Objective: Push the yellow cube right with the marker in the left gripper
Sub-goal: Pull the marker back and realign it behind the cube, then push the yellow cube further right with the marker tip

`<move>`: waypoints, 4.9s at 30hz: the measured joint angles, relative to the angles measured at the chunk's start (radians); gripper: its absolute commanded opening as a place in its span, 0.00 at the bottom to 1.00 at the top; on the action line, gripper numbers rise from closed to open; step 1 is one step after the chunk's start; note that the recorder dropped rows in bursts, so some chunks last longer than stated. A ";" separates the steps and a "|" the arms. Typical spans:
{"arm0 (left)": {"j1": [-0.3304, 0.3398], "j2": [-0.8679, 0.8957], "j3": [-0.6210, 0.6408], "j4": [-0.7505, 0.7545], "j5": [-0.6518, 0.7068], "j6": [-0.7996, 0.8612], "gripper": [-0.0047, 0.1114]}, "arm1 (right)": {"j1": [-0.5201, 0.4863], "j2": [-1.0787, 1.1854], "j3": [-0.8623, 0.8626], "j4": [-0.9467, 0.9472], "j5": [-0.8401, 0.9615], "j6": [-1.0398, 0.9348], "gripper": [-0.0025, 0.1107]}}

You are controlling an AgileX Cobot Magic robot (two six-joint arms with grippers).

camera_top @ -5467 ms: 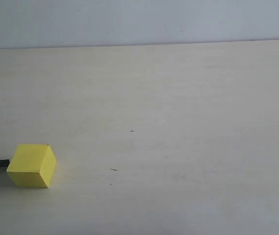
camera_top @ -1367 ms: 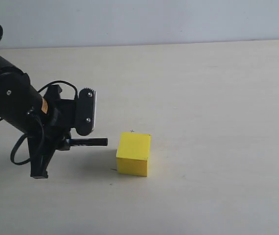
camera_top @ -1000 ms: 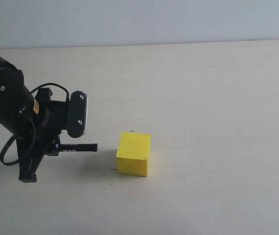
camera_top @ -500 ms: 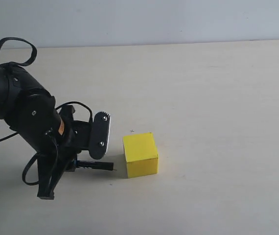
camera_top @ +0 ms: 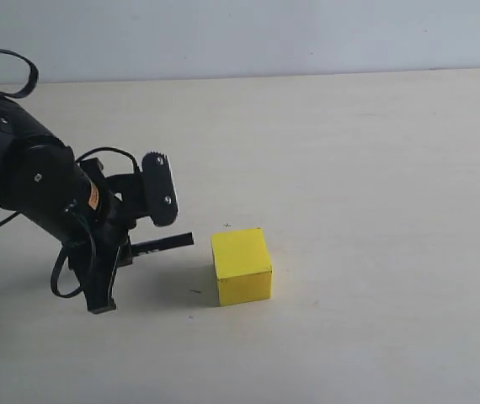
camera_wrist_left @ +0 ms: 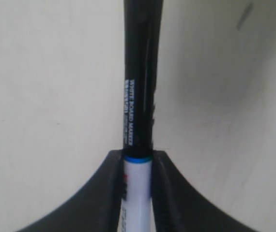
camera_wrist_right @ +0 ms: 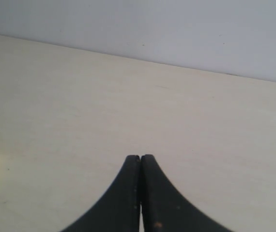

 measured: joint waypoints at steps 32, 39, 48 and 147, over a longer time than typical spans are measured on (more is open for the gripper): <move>0.009 -0.116 0.000 -0.126 -0.082 -0.069 0.04 | 0.000 0.000 0.000 0.000 0.000 0.000 0.02; 0.009 -0.116 0.000 -0.130 -0.061 -0.001 0.04 | 0.000 0.000 0.000 0.000 0.000 0.000 0.02; 0.009 -0.116 0.000 -0.002 0.182 0.095 0.04 | 0.000 0.000 0.000 0.000 0.000 0.000 0.02; -0.372 0.298 -0.420 0.011 0.204 -0.063 0.04 | 0.071 0.000 0.000 0.000 0.000 0.000 0.02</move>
